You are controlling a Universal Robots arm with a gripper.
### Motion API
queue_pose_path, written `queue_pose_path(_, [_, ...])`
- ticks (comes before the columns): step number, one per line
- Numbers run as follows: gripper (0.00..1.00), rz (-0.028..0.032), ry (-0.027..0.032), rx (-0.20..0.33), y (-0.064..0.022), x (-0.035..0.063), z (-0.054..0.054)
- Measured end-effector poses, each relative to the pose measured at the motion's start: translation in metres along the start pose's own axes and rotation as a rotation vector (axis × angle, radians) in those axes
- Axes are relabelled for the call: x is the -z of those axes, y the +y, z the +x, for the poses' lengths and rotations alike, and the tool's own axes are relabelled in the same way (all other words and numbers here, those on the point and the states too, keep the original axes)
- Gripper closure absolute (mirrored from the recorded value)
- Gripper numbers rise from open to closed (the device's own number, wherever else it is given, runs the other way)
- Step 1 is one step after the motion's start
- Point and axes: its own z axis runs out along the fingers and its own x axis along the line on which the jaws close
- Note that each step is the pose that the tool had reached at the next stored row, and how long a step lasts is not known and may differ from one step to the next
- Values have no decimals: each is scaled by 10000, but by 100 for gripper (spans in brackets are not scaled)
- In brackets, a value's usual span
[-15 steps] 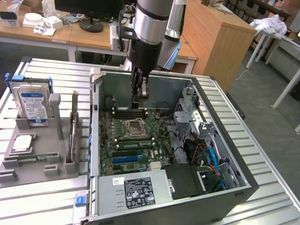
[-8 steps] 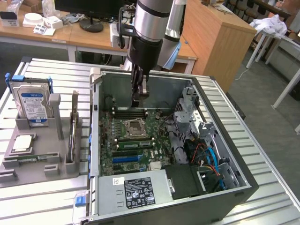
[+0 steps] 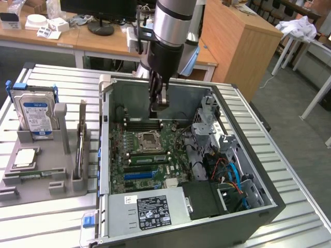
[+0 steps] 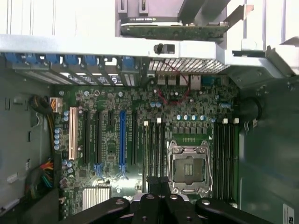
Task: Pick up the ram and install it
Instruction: 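Press down the ram until it locks into place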
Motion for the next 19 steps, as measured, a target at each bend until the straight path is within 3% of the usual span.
queue_pose_path(10, [89,0,-1,0,-185,5,0])
queue_pose_path(19, [89,-1,1,-1,-256,8,1])
